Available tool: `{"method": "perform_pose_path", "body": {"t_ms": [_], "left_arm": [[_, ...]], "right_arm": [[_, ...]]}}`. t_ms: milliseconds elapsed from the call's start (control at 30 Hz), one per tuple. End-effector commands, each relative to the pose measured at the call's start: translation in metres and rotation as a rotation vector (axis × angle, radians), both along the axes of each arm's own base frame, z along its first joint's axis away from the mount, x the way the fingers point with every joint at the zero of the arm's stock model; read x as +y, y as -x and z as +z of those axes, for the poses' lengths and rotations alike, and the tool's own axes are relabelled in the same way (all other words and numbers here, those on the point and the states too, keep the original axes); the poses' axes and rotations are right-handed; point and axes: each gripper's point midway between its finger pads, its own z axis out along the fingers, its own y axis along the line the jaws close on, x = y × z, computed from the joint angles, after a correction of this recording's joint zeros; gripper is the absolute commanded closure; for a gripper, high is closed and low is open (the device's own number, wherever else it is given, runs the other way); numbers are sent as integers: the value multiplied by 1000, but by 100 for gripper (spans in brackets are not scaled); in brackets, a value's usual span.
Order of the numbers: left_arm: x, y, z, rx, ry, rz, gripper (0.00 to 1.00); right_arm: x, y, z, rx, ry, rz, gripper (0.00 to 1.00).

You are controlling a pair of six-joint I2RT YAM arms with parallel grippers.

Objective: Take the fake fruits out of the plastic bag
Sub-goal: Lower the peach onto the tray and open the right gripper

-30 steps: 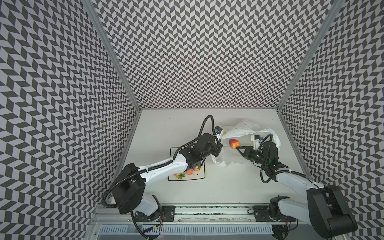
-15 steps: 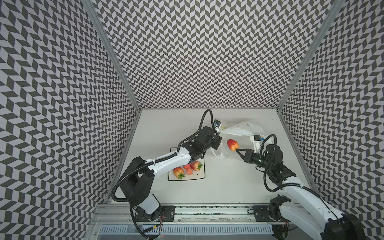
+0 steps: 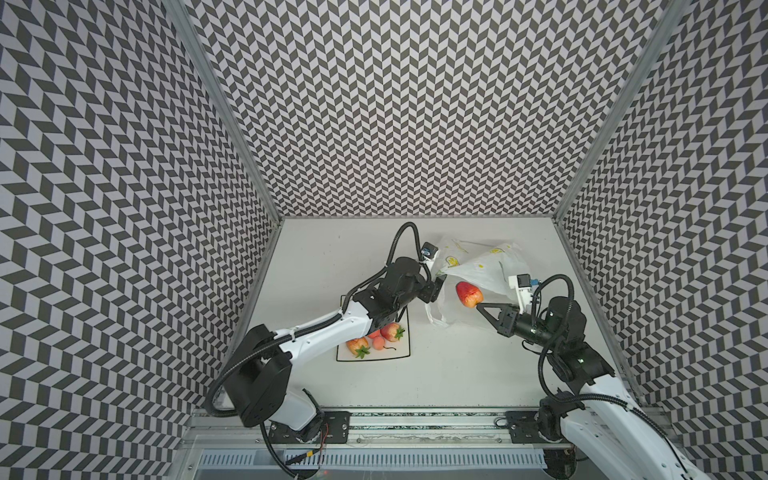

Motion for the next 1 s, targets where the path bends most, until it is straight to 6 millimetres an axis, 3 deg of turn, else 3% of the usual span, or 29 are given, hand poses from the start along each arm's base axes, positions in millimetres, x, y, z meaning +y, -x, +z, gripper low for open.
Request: {"method": "perform_pose_path", "body": {"t_ms": [0,133,200,300,433,533,600,700,833,967], "left_arm": [[14,20,53,-133,93,-40,21],[42,50,102,-211,214,-66,18],[63,56,126,-226,293,-29,18],[111,49,151,-213,403,163,18],[199,38,161,-156,520,563,20],[250,42,148,-119,552,784,22],[267,46,140,-112,560,847,22],[278,52,130,-98,577,879,23],[278,54,121,-64,573,878,23],[276,54,113,-42,571,870,23]], "right_arm": [[11,18,39,-154,-11,123,100],[30,36,85,-334,-44,191,100],[45,40,91,-361,-27,226,100],[80,42,89,-351,16,292,100],[130,33,80,-343,83,306,100],[168,22,57,-290,151,306,100],[192,16,38,-257,201,306,100],[216,-11,0,-180,279,246,100],[229,-46,-35,-131,337,120,100],[234,-64,-58,-100,378,51,100]]}}
